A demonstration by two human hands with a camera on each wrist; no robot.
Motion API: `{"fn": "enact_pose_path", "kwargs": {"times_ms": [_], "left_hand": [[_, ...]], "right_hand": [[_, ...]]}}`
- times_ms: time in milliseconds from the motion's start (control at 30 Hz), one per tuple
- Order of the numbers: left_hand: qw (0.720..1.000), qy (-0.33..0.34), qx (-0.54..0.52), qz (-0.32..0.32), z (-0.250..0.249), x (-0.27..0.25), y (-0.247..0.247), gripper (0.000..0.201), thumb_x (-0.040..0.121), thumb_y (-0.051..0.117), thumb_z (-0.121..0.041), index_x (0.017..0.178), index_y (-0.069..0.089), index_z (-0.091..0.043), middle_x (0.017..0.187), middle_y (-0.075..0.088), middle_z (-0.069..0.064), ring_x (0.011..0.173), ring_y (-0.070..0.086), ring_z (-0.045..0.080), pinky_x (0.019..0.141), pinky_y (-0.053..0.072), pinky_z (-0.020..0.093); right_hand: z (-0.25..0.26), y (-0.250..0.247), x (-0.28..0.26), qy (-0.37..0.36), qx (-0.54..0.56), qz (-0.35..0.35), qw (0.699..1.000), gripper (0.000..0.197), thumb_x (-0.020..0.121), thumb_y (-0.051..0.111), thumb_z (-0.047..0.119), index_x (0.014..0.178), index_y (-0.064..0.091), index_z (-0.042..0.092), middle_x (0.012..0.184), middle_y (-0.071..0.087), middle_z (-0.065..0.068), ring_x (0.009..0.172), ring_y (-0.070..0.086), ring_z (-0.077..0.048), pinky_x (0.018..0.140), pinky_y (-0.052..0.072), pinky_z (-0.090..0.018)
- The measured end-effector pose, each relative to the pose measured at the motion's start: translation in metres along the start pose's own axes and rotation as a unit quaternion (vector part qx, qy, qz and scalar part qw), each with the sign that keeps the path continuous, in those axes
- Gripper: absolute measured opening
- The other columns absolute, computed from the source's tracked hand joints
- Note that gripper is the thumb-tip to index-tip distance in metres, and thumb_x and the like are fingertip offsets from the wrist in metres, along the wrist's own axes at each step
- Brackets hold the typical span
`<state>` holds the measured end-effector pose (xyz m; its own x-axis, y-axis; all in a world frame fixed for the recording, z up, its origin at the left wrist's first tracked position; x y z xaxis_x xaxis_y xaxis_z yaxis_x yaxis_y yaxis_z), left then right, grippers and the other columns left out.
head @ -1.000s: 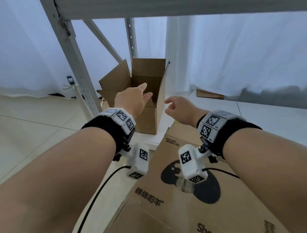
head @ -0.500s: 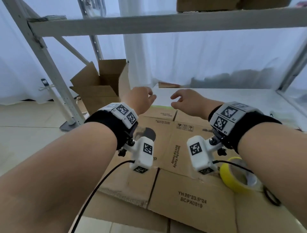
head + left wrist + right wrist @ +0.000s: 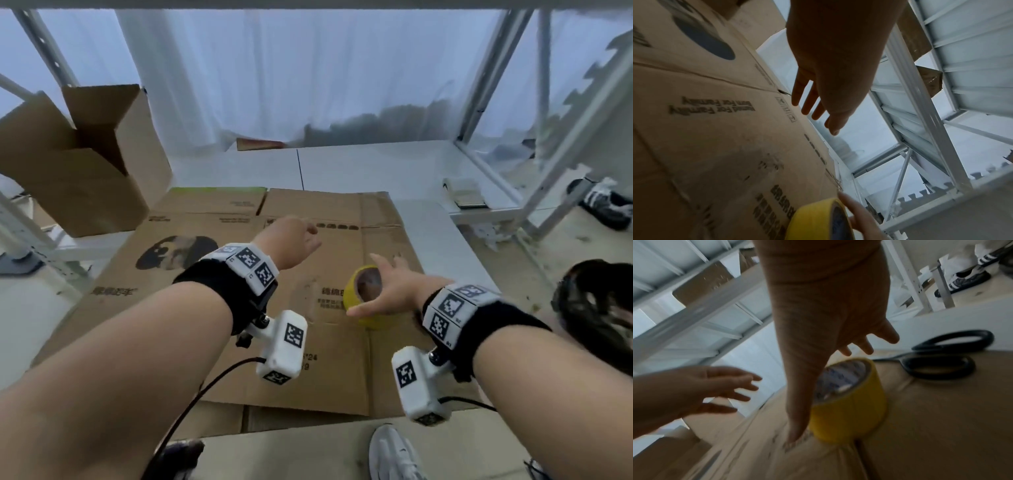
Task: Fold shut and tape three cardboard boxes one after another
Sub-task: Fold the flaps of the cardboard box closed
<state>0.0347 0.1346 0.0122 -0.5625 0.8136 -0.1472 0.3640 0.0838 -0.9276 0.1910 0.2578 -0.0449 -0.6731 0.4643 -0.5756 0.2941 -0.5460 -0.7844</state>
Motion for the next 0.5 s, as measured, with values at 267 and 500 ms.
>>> {"fn": "enact_pose_path", "kwargs": {"times_ms": [267, 500], "left_hand": [[1.000, -0.016, -0.015, 0.010, 0.006, 0.029, 0.026, 0.041, 0.099, 0.042, -0.036, 0.134, 0.051, -0.017, 0.138, 0.049, 0.009, 0.118, 0.053, 0.023, 0.099, 0.043, 0.035], [0.999, -0.044, -0.004, 0.029, 0.012, 0.048, 0.059, 0.049, 0.097, 0.045, -0.043, 0.139, 0.045, -0.019, 0.143, 0.040, 0.011, 0.133, 0.035, 0.028, 0.109, 0.034, 0.043]], "right_hand": [[-0.030, -0.049, 0.017, -0.025, 0.197, -0.334, 0.921, 0.091, 0.068, 0.075, 0.048, 0.138, 0.028, 0.015, 0.133, 0.032, -0.011, 0.125, 0.034, -0.030, 0.105, 0.032, -0.038], [-0.104, -0.049, 0.065, 0.101, 0.129, -0.360, 0.918, 0.083, 0.081, 0.066, 0.051, 0.146, 0.028, 0.019, 0.147, 0.023, -0.020, 0.135, 0.022, -0.039, 0.112, 0.024, -0.045]]}}
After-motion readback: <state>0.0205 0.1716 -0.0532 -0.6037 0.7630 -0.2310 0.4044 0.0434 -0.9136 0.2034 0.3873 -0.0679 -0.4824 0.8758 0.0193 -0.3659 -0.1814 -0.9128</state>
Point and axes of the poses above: each hand's wrist, its own x-axis towards the middle knuckle, its own y-axis out of the palm, z = x × y, the point moved 4 cm from there along x, towards the middle knuckle
